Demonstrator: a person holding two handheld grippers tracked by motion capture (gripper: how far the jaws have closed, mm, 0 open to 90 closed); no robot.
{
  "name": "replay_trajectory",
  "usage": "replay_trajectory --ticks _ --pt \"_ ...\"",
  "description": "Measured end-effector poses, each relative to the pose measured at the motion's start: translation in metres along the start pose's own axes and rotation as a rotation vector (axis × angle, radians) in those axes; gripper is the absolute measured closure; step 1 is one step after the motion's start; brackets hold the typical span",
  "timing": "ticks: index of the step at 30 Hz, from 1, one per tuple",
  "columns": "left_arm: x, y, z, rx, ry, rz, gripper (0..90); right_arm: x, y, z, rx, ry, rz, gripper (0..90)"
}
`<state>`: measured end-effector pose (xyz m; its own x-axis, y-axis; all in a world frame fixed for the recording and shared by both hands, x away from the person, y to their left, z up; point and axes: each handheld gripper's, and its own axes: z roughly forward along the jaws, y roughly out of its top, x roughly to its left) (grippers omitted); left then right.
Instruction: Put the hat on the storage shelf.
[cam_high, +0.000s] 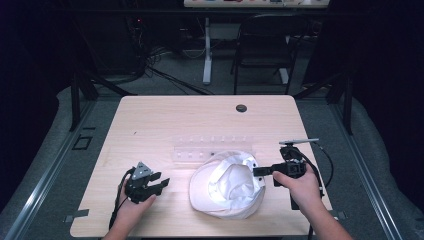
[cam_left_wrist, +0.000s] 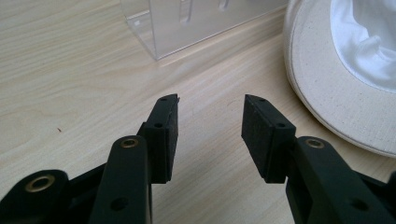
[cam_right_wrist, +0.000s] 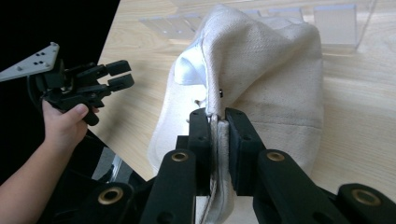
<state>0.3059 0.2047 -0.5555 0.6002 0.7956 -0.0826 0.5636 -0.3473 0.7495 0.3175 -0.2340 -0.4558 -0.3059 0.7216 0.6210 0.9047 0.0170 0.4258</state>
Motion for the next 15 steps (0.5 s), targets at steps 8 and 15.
replay_trajectory --ticks 8,15 --pt "0.0 0.0 0.0 0.0 0.0 0.002 56.4 0.006 0.006 -0.004 -0.012 0.042 0.001 81.4" --pt "-0.001 0.0 0.0 -0.002 0.003 0.002 56.0 0.013 0.011 -0.008 -0.017 0.078 -0.002 81.5"
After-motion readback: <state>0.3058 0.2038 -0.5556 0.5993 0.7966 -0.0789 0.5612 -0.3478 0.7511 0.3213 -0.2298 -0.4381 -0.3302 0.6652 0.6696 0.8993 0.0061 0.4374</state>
